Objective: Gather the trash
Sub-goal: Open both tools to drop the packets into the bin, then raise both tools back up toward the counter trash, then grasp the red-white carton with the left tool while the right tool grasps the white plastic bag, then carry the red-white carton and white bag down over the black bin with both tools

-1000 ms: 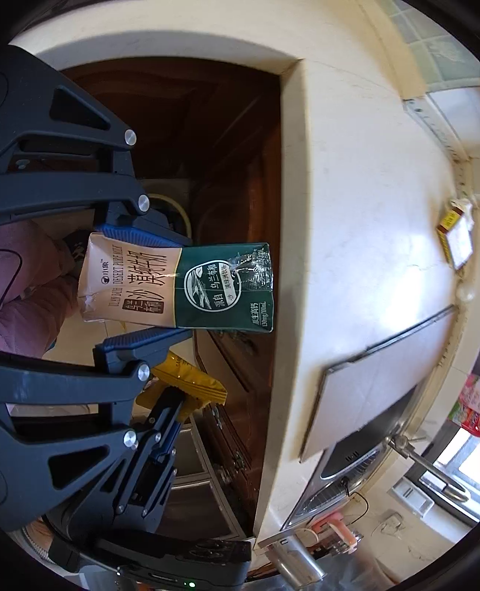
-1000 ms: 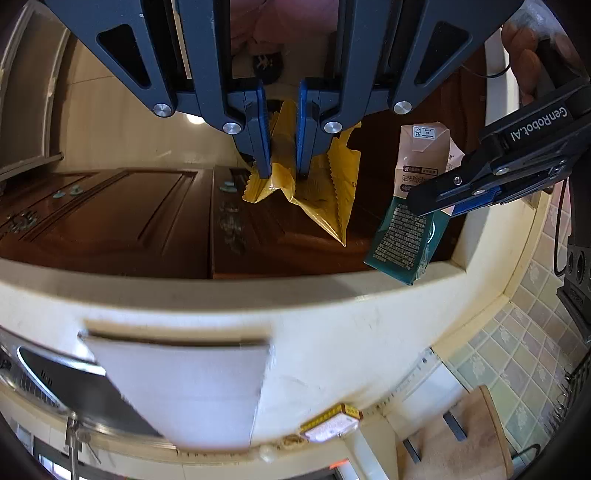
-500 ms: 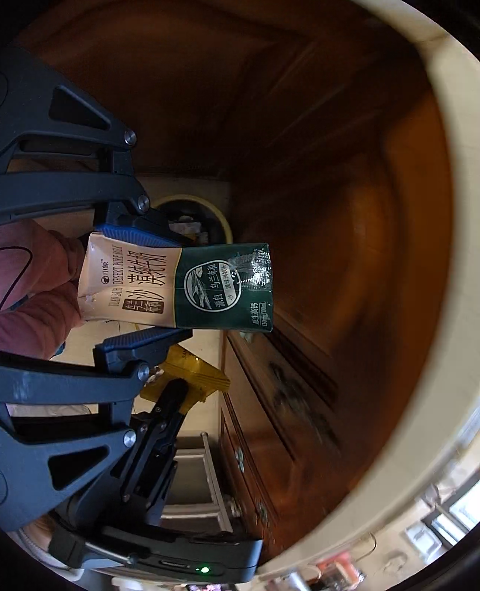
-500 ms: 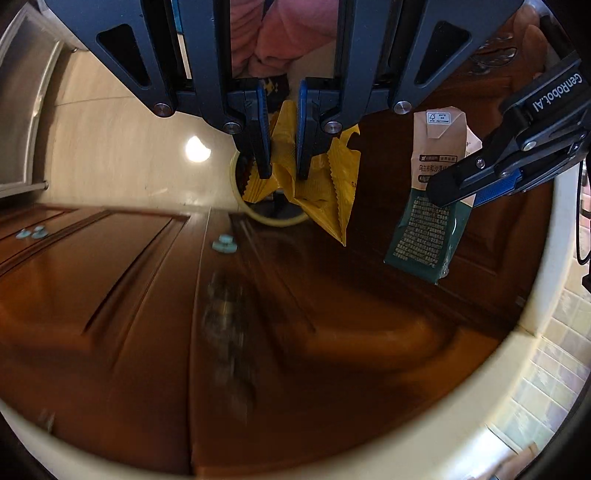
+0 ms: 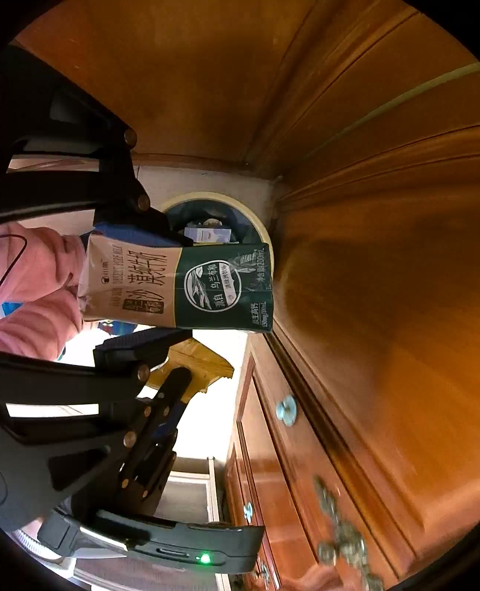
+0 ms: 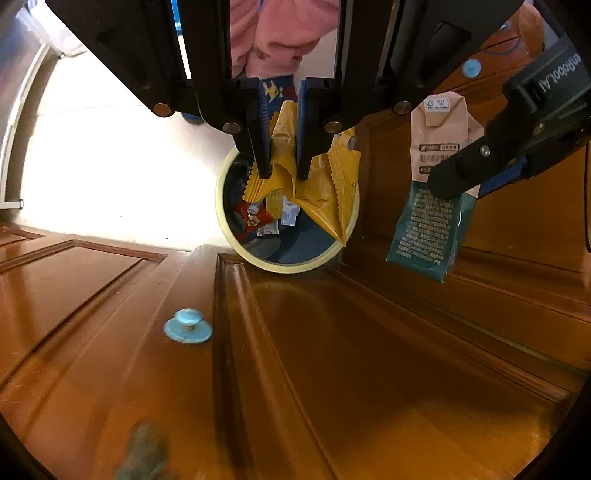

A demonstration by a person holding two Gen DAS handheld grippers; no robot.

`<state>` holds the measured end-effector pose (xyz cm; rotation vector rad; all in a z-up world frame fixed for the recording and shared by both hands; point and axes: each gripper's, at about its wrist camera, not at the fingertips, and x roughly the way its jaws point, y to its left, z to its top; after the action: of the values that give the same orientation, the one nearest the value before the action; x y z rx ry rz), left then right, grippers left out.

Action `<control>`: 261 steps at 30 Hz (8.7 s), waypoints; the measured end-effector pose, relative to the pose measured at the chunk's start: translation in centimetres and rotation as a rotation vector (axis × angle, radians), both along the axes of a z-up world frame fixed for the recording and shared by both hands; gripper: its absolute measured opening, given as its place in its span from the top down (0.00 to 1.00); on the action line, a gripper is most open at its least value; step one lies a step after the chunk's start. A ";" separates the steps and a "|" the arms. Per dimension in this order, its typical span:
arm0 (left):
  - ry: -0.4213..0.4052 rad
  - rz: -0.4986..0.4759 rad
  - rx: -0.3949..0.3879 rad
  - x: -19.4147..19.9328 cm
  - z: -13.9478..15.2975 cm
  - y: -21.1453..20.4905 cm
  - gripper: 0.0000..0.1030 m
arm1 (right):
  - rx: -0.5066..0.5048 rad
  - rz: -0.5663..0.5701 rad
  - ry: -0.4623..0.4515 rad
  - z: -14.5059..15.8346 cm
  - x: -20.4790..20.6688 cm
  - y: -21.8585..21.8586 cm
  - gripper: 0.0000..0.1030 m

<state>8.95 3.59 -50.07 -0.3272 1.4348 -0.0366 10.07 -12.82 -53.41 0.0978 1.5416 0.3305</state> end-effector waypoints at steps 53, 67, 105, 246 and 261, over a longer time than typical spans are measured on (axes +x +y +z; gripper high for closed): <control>-0.303 -0.245 -0.045 -0.2 37.4 -4.5 0.44 | 0.056 -0.169 -0.382 38.4 -6.6 -11.5 0.64; -0.498 -0.280 -0.024 0.6 45.3 -2.6 0.42 | 0.020 -0.191 -0.580 47.5 -5.2 -8.8 0.64; -0.359 -0.082 0.218 35.0 43.1 0.9 0.41 | 0.193 -0.006 -0.516 47.0 35.2 -2.5 0.64; -0.467 -0.244 0.133 0.4 43.4 -4.2 0.46 | 0.126 -0.098 -0.467 45.9 0.6 -7.2 0.79; -0.312 -0.123 0.099 -4.0 36.5 -4.7 0.46 | 0.103 0.005 -0.330 39.7 -2.1 -7.7 0.79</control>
<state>4.96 -1.12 -13.53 -0.1435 1.1413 -0.1111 7.93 -20.51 -13.69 0.1141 1.1988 0.4082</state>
